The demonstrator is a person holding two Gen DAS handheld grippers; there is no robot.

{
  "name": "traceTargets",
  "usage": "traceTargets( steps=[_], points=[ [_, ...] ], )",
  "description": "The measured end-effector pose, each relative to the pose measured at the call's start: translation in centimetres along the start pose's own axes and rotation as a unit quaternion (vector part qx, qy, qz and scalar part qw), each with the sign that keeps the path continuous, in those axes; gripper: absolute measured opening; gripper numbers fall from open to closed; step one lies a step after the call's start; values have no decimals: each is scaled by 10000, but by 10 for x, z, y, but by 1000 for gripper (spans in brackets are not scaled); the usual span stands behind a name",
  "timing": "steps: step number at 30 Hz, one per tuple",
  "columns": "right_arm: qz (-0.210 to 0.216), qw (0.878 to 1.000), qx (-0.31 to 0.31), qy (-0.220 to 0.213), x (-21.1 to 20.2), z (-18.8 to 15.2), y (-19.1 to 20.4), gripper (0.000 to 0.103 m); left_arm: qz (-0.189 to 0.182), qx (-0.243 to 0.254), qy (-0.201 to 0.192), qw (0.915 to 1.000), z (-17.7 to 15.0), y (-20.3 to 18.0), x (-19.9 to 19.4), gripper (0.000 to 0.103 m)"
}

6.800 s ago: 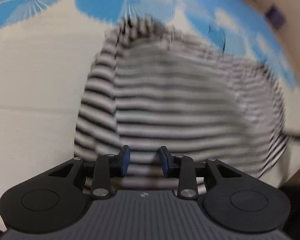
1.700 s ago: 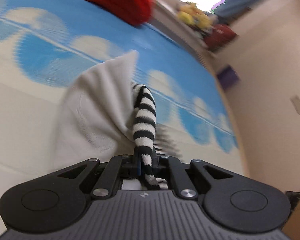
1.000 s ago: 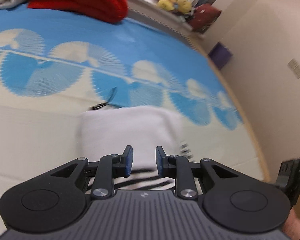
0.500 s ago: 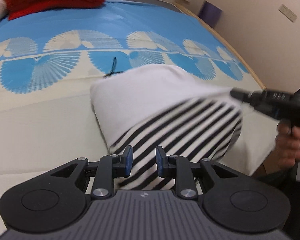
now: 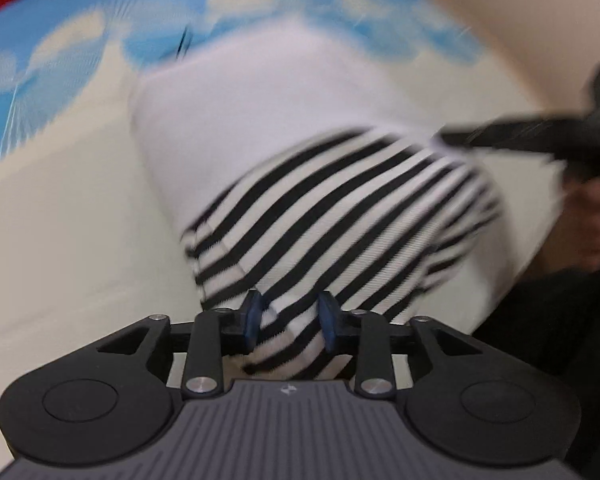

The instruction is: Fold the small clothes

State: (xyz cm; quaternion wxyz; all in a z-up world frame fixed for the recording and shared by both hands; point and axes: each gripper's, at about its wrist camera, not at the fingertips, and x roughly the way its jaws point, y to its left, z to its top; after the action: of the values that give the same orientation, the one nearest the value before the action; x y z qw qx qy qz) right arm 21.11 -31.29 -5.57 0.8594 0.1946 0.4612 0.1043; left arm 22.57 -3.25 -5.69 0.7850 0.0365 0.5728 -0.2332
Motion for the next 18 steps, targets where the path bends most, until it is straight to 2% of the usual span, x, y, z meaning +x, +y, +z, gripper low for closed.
traceTargets(
  steps=[1, 3, 5, 9, 11, 13, 14, 15, 18],
  points=[
    [-4, 10000, 61, 61, 2, 1, -1, 12, 79, -9, 87, 9999, -1, 2, 6, 37],
    [15, 9997, 225, 118, 2, 1, -5, 38, 24, 45, 34, 10000, 1, 3, 2, 37],
    [98, 9995, 301, 57, -6, 0, -9, 46, -78, -118, -106, 9998, 2, 7, -8, 37],
    [791, 9953, 258, 502, -8, -6, -16, 46, -257, -284, -450, 9982, 4, 13, -31, 37],
    [813, 9940, -175, 716, -9, -13, -10, 46, -299, -290, -457, 9981, 3, 13, -34, 37],
    [831, 9916, -543, 835, -10, -19, -4, 42, -274, -195, -414, 9986, 4, 9, -34, 37],
    [895, 9901, -658, 863, -12, -22, -2, 17, -270, -168, -391, 9987, 4, 7, -34, 37],
    [991, 9883, -758, 880, -14, -25, 1, 3, -300, -167, -374, 9987, 4, 6, -34, 37],
    [1167, 9890, -701, 578, -32, -21, -5, 2, -500, -89, -308, 9982, -2, 1, -33, 37]
  ],
)
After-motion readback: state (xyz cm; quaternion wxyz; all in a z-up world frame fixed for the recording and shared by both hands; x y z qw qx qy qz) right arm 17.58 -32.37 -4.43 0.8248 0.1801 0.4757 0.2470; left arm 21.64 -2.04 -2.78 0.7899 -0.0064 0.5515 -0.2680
